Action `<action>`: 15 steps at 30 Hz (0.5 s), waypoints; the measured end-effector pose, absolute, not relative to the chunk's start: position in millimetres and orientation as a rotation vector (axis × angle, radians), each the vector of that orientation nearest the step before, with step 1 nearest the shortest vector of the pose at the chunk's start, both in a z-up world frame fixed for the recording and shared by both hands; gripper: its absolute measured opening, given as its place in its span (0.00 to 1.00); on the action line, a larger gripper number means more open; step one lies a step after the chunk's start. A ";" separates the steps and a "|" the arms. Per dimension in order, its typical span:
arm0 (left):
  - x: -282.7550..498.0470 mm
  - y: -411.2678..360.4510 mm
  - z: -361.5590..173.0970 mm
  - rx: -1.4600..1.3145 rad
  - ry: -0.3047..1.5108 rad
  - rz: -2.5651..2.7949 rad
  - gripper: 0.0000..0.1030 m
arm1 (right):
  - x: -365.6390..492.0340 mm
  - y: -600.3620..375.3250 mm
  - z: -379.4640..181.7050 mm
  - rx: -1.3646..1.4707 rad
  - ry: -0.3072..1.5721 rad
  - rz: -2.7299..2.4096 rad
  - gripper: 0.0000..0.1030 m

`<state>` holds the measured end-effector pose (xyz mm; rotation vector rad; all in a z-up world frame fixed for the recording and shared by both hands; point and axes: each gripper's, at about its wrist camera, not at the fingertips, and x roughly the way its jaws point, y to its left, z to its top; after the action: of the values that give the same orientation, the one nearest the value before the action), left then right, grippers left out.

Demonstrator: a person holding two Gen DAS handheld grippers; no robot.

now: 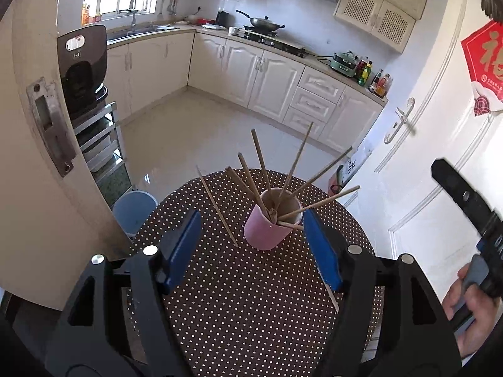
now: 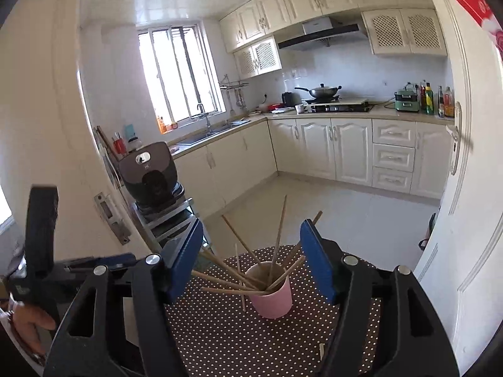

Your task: Organize utensils

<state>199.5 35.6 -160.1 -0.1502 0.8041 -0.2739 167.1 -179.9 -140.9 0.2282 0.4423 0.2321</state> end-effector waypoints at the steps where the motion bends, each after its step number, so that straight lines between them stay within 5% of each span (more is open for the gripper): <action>1: 199.4 34.3 -163.4 -0.148 0.812 -0.278 0.65 | 166.5 -184.2 -143.8 0.234 0.454 0.211 0.59; 12: 206.2 32.6 -234.6 -0.148 0.996 -0.236 0.65 | 181.0 -211.2 -275.8 0.263 0.938 0.099 0.59; 15: 209.4 32.8 -254.8 -0.166 1.047 -0.225 0.65 | 184.8 -212.5 -317.6 0.276 1.081 0.103 0.48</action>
<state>209.4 32.8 -254.8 -0.1661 1.0468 -0.2253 184.8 -212.5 -317.6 0.2759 1.0808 0.1027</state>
